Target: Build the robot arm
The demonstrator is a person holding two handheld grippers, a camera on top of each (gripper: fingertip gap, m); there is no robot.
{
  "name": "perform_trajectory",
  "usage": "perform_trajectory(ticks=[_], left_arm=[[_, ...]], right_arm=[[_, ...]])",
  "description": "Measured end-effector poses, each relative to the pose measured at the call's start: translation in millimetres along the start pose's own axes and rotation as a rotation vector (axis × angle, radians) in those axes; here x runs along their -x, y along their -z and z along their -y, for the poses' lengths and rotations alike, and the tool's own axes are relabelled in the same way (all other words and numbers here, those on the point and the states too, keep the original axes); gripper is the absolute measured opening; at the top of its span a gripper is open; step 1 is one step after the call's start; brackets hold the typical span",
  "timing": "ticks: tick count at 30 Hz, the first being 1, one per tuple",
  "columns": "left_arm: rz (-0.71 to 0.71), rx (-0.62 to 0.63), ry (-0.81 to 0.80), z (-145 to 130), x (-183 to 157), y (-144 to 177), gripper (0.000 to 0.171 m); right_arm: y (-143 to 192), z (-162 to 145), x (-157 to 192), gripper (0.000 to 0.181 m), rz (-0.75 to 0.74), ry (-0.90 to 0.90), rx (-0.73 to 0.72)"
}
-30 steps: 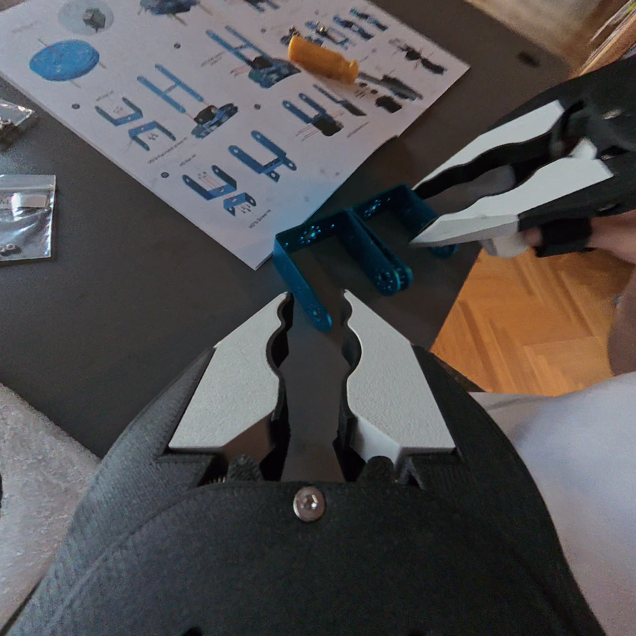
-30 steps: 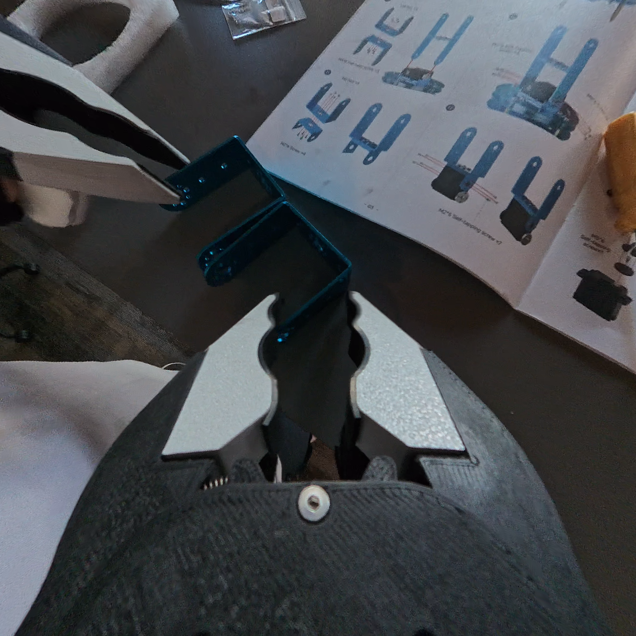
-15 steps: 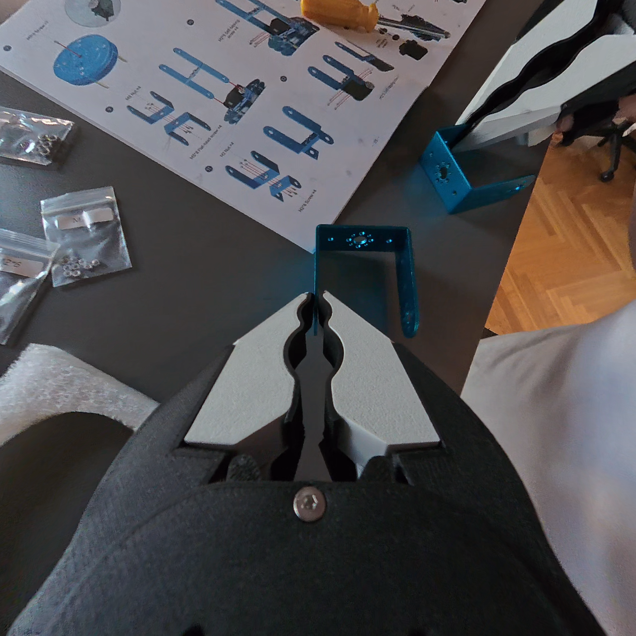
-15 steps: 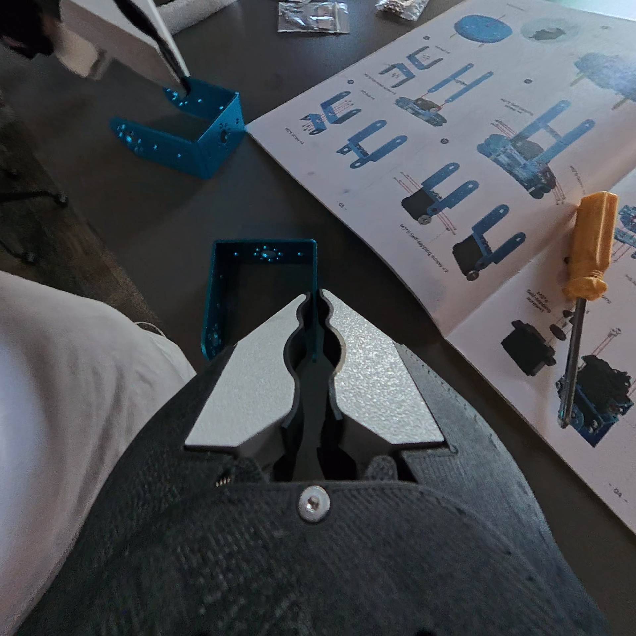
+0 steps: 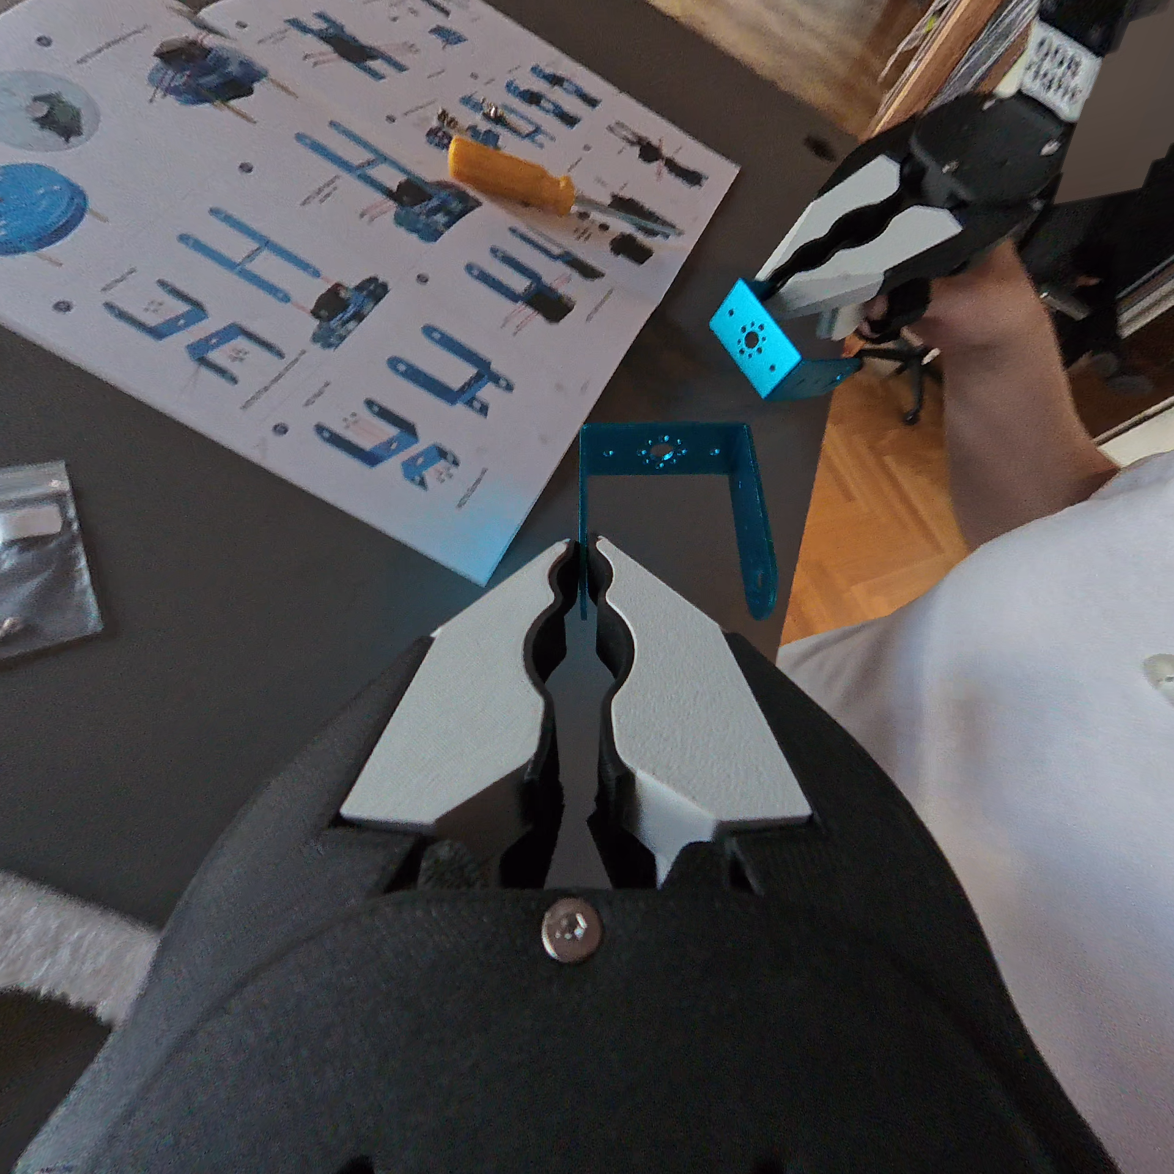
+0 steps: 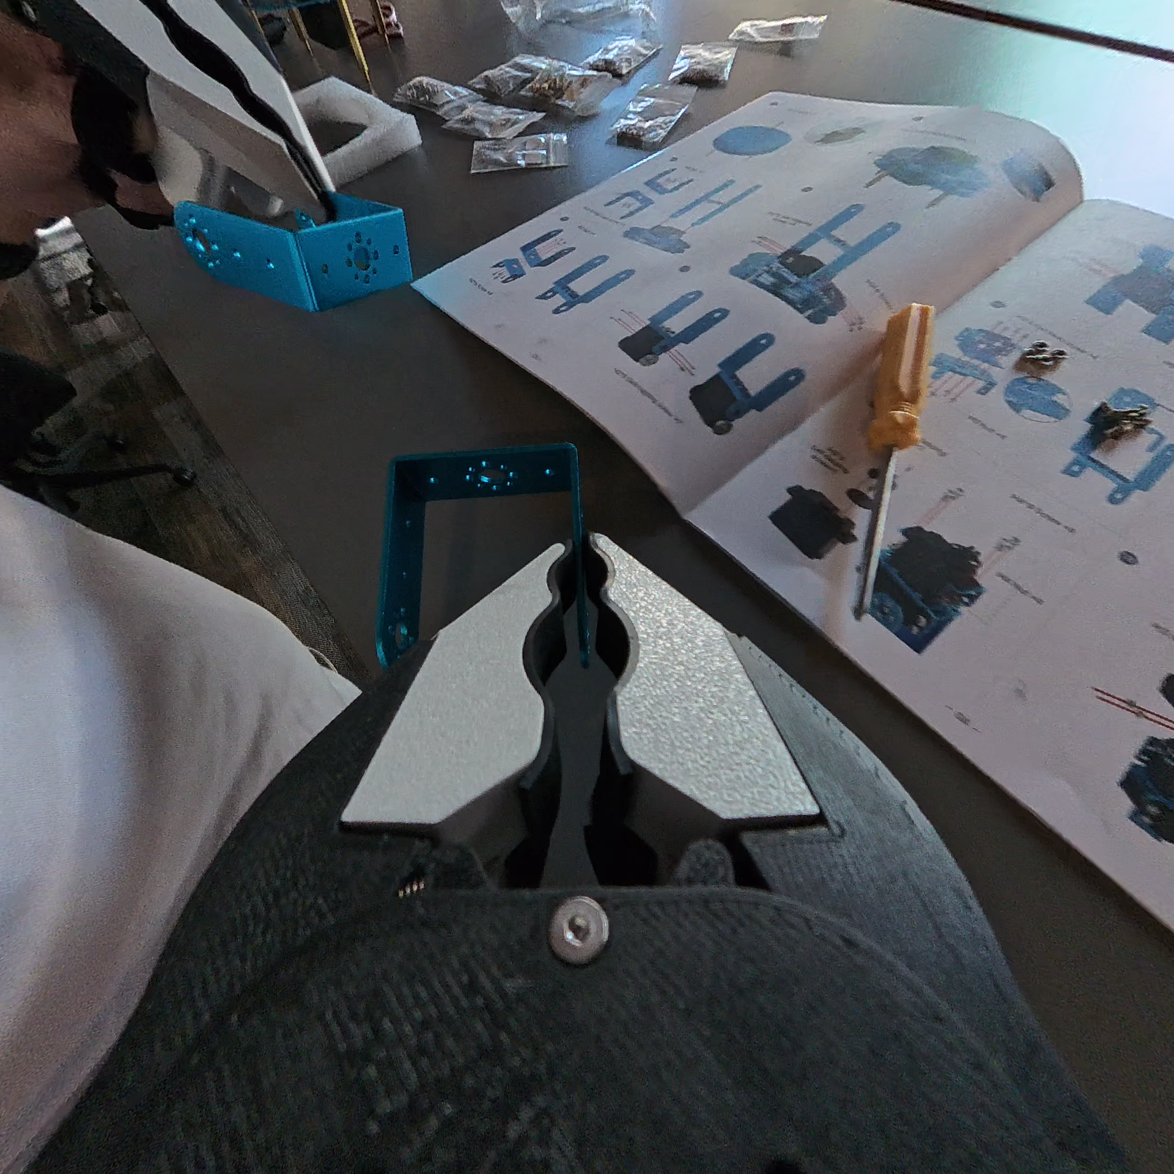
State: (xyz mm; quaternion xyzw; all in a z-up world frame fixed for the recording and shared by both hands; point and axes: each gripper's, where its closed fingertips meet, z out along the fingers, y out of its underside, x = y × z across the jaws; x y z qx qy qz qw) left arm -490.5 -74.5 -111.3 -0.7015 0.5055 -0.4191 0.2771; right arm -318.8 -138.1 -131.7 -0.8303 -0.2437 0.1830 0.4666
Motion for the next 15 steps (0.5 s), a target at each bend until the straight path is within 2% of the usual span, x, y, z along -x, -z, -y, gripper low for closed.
perform_trajectory(ticks=[3, 6, 10, 15], left_arm=[[-0.046, -0.025, -0.002, 27, -6, -12, 0.0], [-0.082, 0.013, -0.048, 60, -9, -38, 0.0], [-0.103, 0.093, -0.116, 107, -5, -98, 0.0], [-0.082, 0.196, -0.229, 149, 5, -187, 0.0]], right_arm=[[19, 4, -19, 0.0, 0.033, 0.024, -0.014], [41, 12, -56, 0.0, 0.053, 0.119, 0.025], [55, 21, -115, 0.001, 0.15, 0.265, 0.134], [48, 12, -188, 0.0, 0.281, 0.3, 0.299]])
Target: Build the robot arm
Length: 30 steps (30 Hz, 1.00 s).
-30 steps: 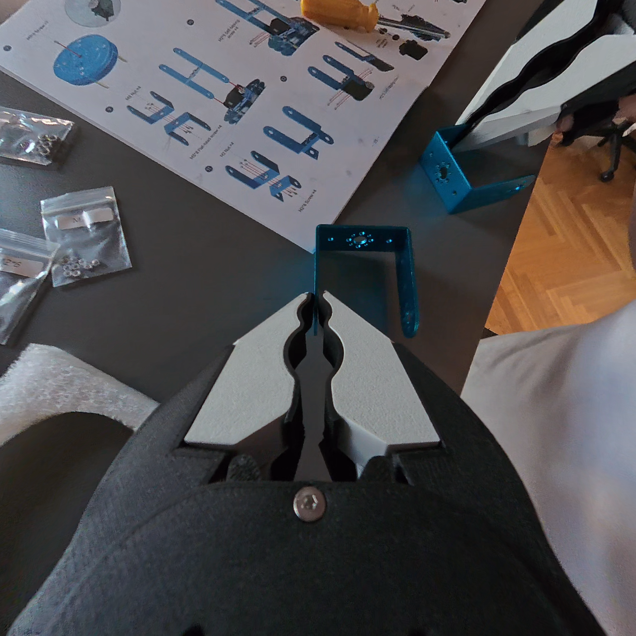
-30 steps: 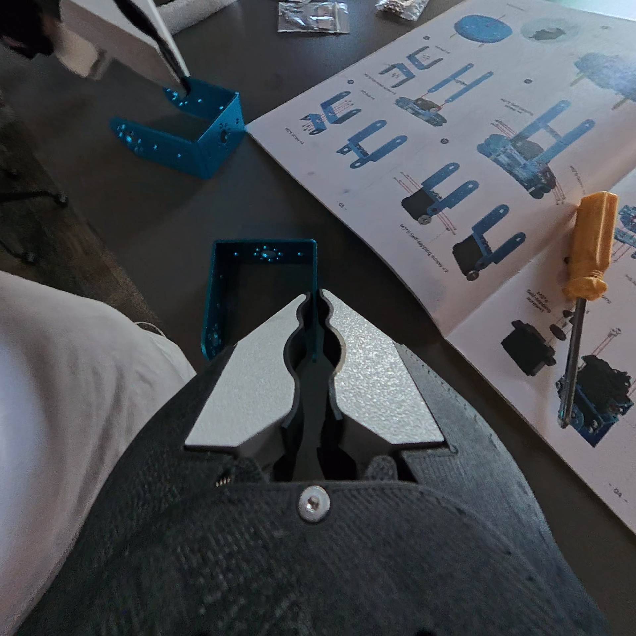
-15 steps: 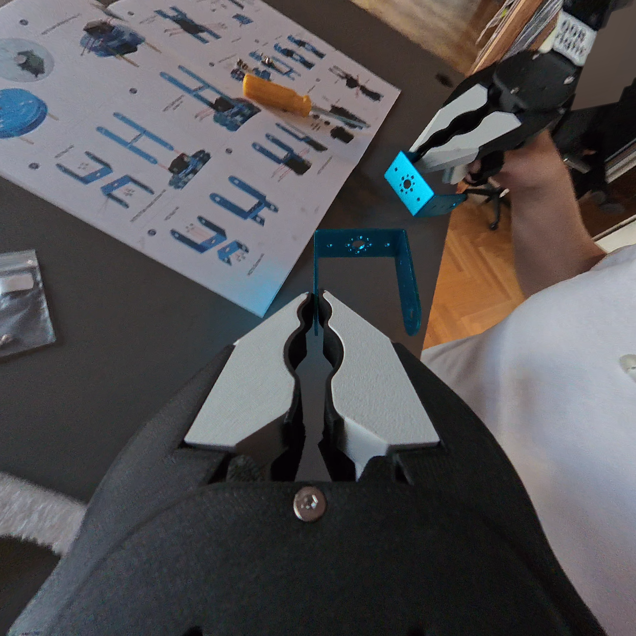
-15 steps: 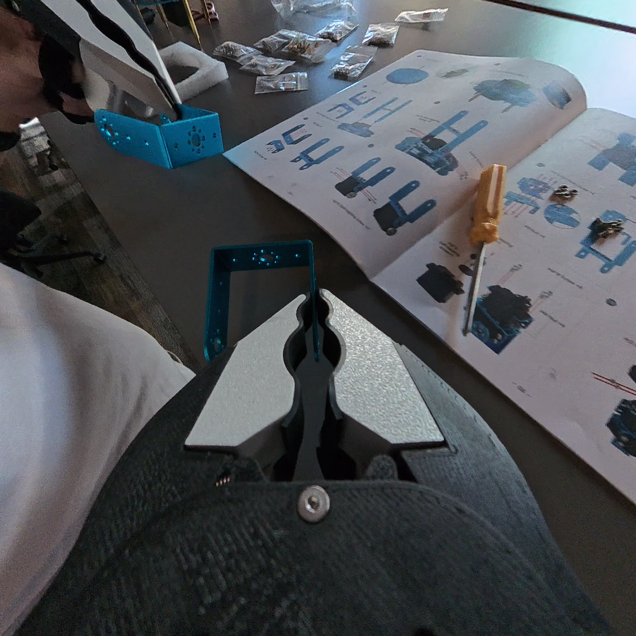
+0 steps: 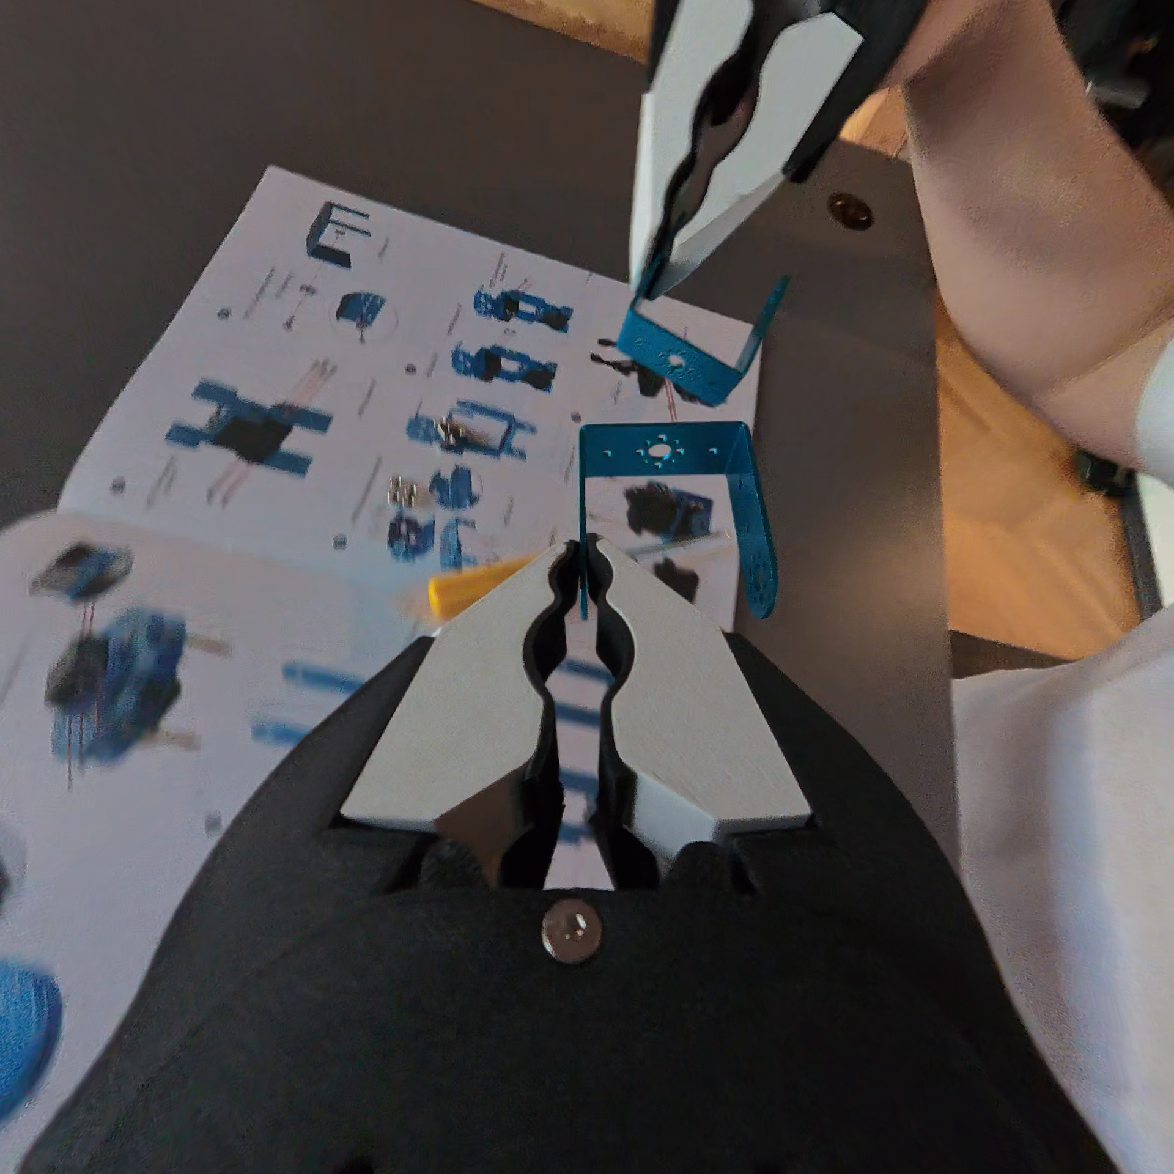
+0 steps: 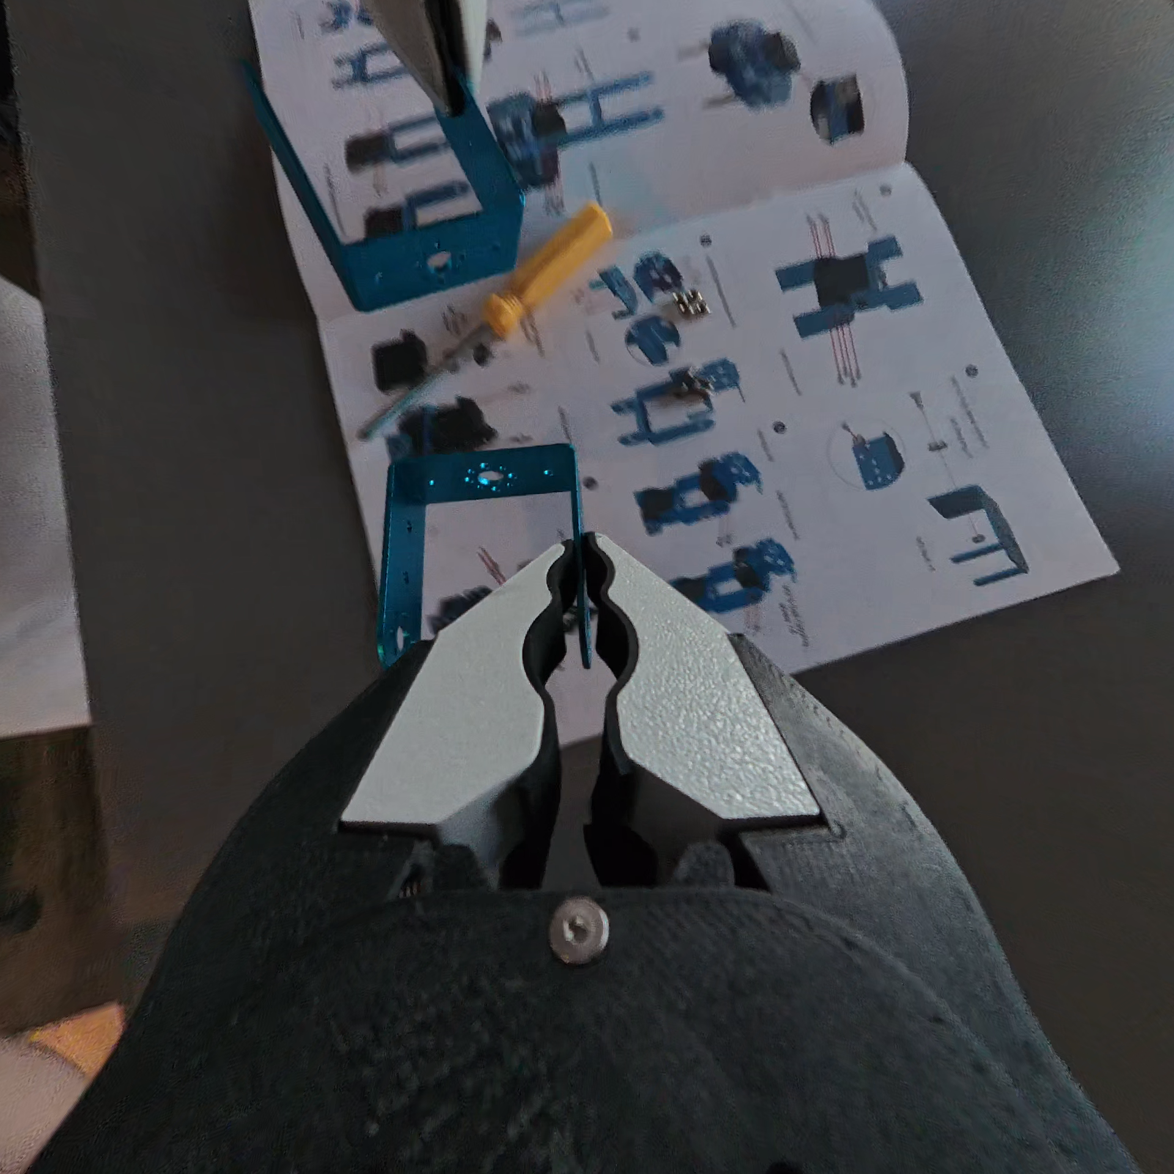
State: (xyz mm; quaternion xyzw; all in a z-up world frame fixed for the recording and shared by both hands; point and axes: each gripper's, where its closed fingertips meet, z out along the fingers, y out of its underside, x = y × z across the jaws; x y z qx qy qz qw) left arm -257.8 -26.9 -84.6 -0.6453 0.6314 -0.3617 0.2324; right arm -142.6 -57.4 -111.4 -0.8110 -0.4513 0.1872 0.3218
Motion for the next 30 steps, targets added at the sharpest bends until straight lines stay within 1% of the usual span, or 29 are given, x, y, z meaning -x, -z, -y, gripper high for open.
perform_trajectory(ticks=[2, 5, 8, 10, 13, 17, 21, 25, 30], left_arm=[[0.023, 0.048, -0.039, 10, 12, -27, 0.0], [0.035, 0.088, -0.07, 18, 24, -56, 0.0], [0.027, 0.092, -0.111, 20, 26, -74, 0.0], [0.031, 0.103, -0.148, 17, 26, -82, 0.0], [0.034, 0.109, -0.186, 14, 25, -89, 0.0], [-0.006, 0.105, -0.193, 12, 20, -92, 0.0], [0.005, 0.084, -0.169, 11, 25, -93, 0.0], [0.005, 0.068, -0.181, 9, 25, -94, 0.0], [-0.023, 0.058, -0.161, 9, 24, -95, 0.0]], right_arm=[[-3, -13, -16, 0.001, 0.08, -0.003, 0.012], [-13, -25, -28, 0.001, 0.175, -0.051, -0.018], [-19, -36, -35, 0.001, 0.141, 0.002, -0.009], [-18, -34, -35, 0.001, 0.115, 0.065, -0.041], [-20, -29, -33, 0.001, 0.11, 0.115, -0.072], [-26, -29, -32, 0.001, 0.118, 0.13, -0.061], [-26, -29, -29, 0.001, 0.117, 0.15, -0.064], [-27, -28, -29, 0.002, 0.116, 0.157, -0.067], [-28, -27, -30, 0.002, 0.121, 0.153, -0.072]])
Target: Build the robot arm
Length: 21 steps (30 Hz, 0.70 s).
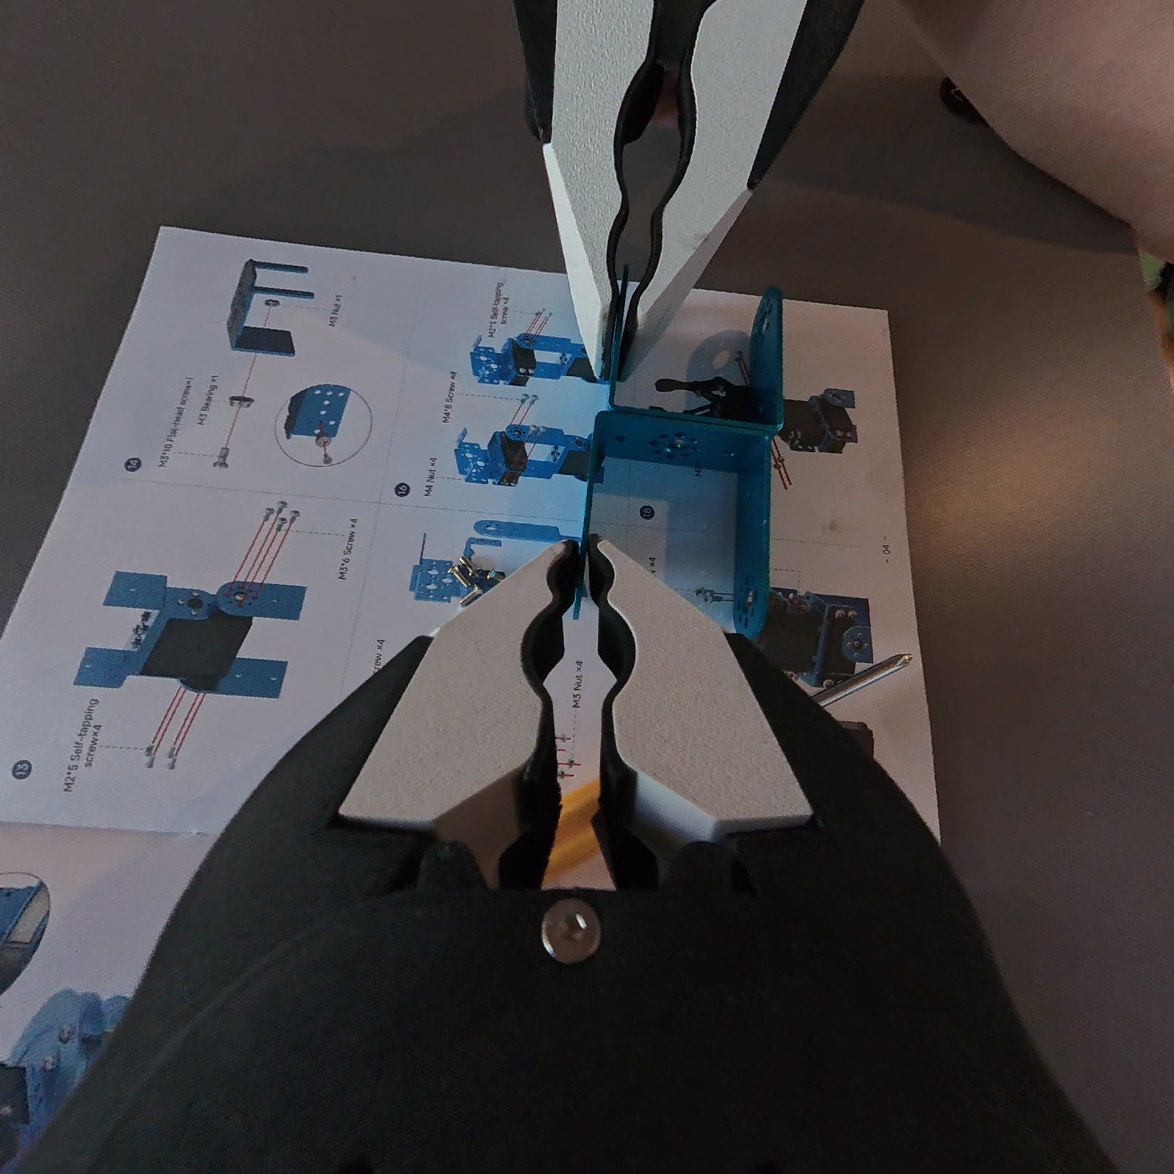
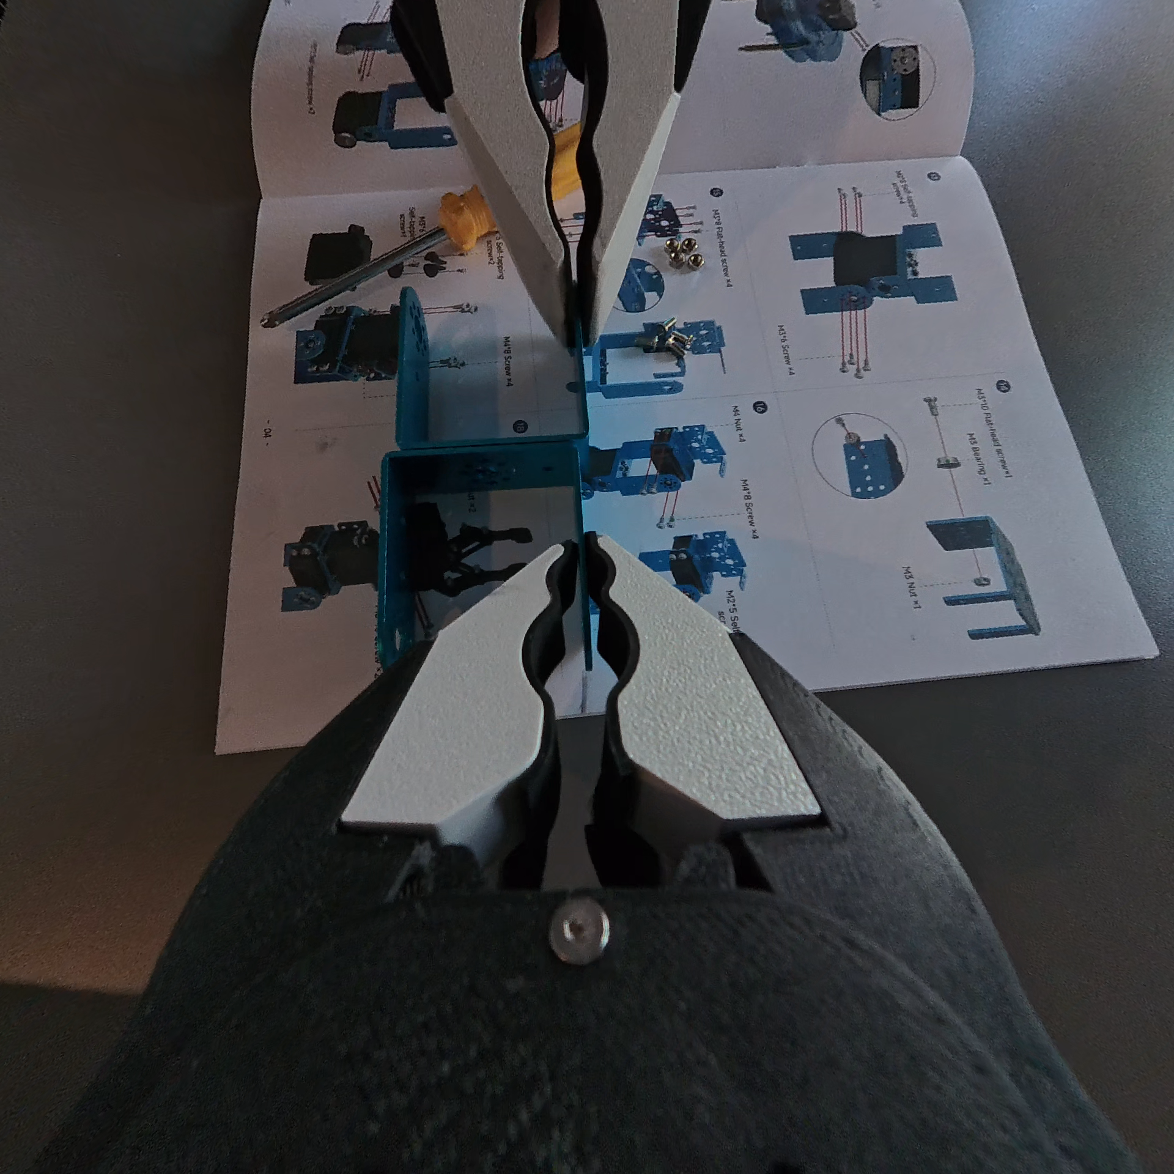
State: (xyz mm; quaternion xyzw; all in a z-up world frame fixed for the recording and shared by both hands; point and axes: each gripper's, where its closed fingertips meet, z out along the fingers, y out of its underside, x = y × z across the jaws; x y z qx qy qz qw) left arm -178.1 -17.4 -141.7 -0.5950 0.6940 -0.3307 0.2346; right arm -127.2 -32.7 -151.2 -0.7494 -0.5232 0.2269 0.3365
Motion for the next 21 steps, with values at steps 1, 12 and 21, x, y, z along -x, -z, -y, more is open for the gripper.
perform_trajectory(ticks=[1, 12, 21], left_arm=[[-0.005, -0.001, 0.006, 0, 0, -1, 0.0], [0.002, -0.059, 0.026, 9, -2, 2, 0.03], [0.483, -0.306, 0.103, -17, -9, 169, 0.053]], right_arm=[[0, 0, 0, 0.002, 0.0, 0.0, 0.0], [-3, 0, -4, 0.012, -0.043, 0.004, 0.011], [18, 15, -18, 0.048, -0.159, -0.05, -0.079]])
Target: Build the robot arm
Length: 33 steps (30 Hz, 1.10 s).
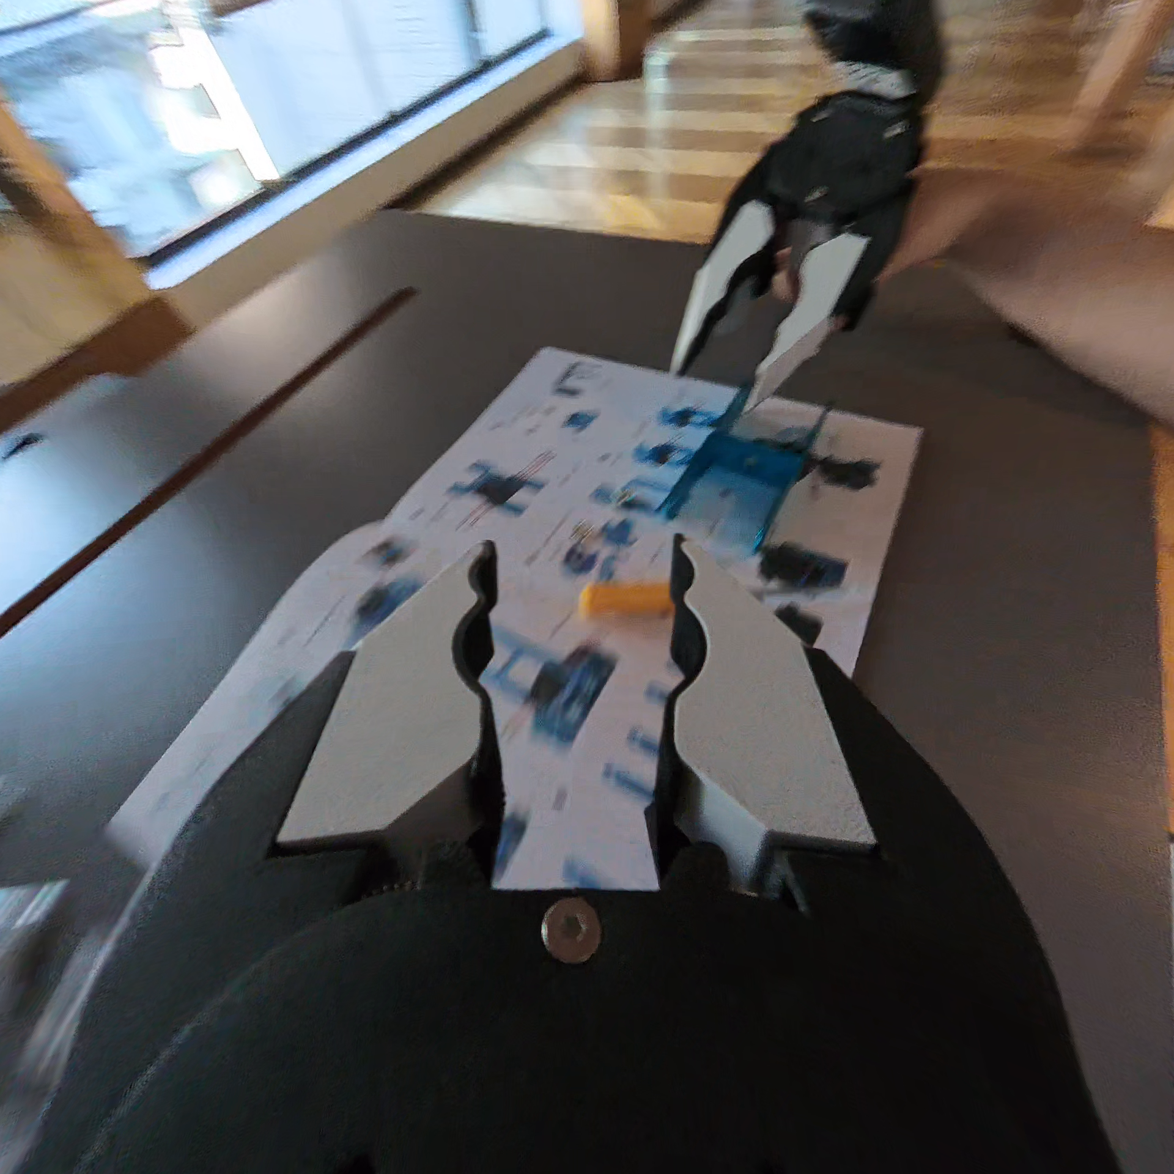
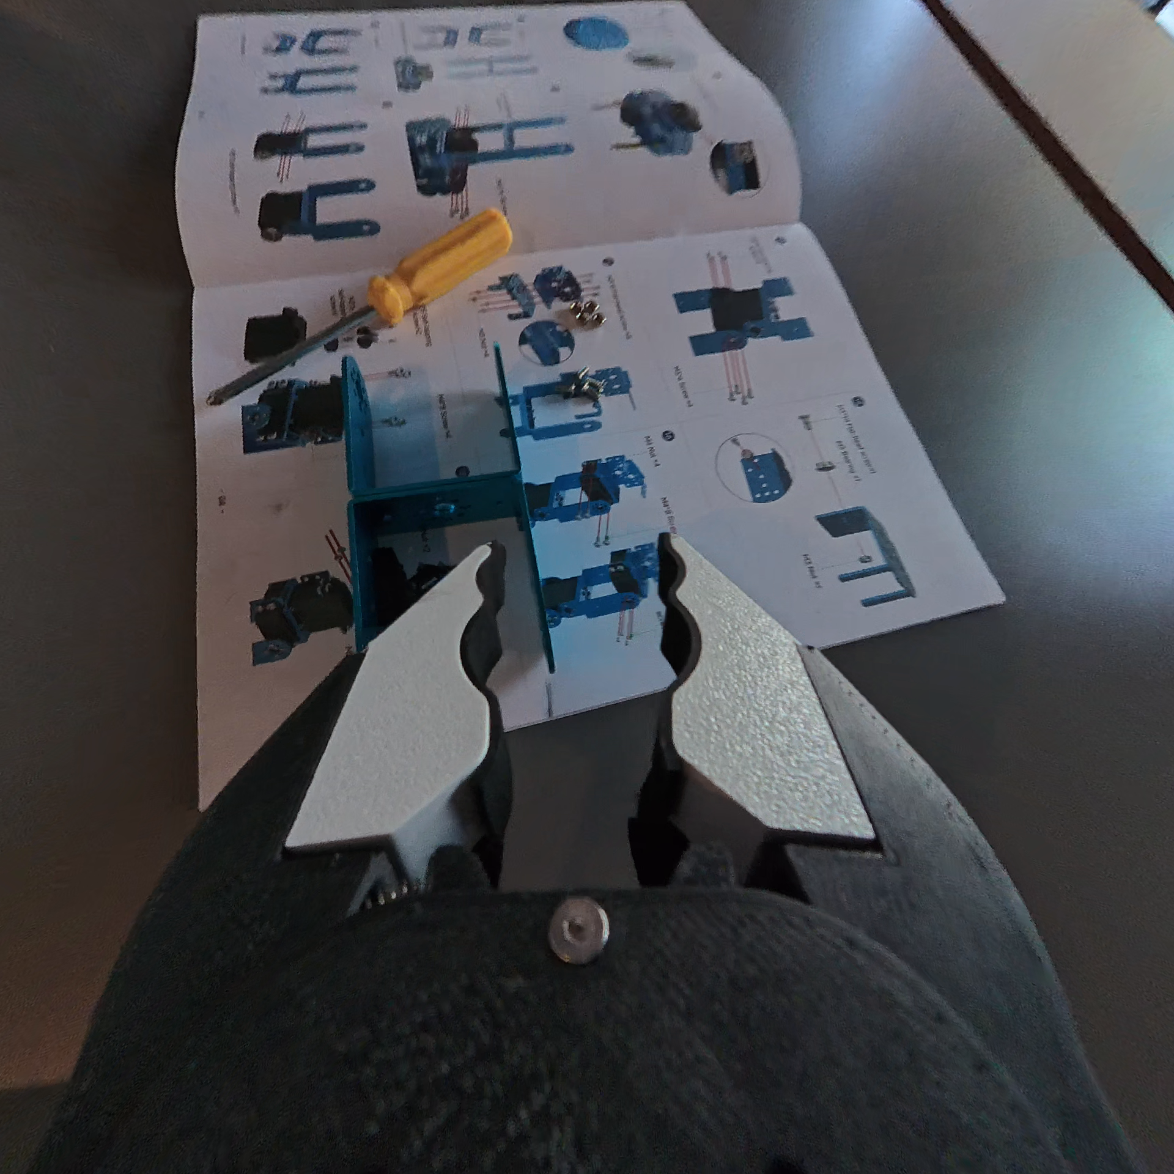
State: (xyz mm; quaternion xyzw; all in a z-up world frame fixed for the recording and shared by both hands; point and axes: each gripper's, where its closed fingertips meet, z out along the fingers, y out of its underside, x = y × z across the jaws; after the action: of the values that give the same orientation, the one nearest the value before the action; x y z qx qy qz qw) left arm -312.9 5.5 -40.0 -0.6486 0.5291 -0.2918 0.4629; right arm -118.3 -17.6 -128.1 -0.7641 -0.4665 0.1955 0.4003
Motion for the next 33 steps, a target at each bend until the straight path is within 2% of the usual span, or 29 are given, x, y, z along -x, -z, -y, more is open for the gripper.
perform_trajectory(ticks=[3, 5, 8, 10, 11, 13, 15, 17, 19, 21, 26, 30, 33], left_arm=[[0.232, 0.056, 0.079, -42, 25, 86, 0.067], [0.272, 0.049, 0.136, -70, 12, 131, 0.082], [0.289, -0.133, 0.217, -87, -21, 173, 0.073], [0.348, -0.253, 0.257, -95, -26, 192, 0.069], [0.379, -0.267, 0.27, -102, -24, 198, 0.069], [0.43, -0.235, 0.29, -119, -14, 203, 0.075], [0.443, -0.212, 0.288, -128, -5, 202, 0.076], [0.446, -0.219, 0.279, -130, 2, 199, 0.074], [0.44, -0.182, 0.282, -134, 8, 194, 0.07], [0.442, -0.144, 0.275, -138, 15, 192, 0.067], [0.395, -0.162, 0.29, -134, 26, 181, 0.065], [0.377, -0.22, 0.328, -124, 30, 171, 0.062], [0.373, -0.258, 0.335, -120, 32, 173, 0.059]], right_arm=[[7, 18, 0, 0.053, -0.036, 0.004, -0.066], [9, 47, 12, 0.06, -0.048, 0.032, -0.162], [-2, 102, 42, 0.074, -0.068, 0.044, -0.32], [-17, 133, 74, 0.077, -0.061, 0.029, -0.372], [-24, 144, 90, 0.077, -0.072, 0.035, -0.383], [-35, 158, 113, 0.075, -0.144, 0.082, -0.406], [-37, 162, 120, 0.068, -0.279, 0.146, -0.426], [-29, 160, 107, 0.062, -0.461, 0.195, -0.445], [-15, 147, 84, 0.048, -0.601, 0.151, -0.429], [2, 132, 59, 0.043, -0.715, 0.095, -0.396], [44, 99, 16, 0.041, -0.88, -0.141, -0.419], [73, 95, 7, 0.042, -0.966, -0.236, -0.526], [81, 95, 6, 0.043, -0.997, -0.265, -0.553]])
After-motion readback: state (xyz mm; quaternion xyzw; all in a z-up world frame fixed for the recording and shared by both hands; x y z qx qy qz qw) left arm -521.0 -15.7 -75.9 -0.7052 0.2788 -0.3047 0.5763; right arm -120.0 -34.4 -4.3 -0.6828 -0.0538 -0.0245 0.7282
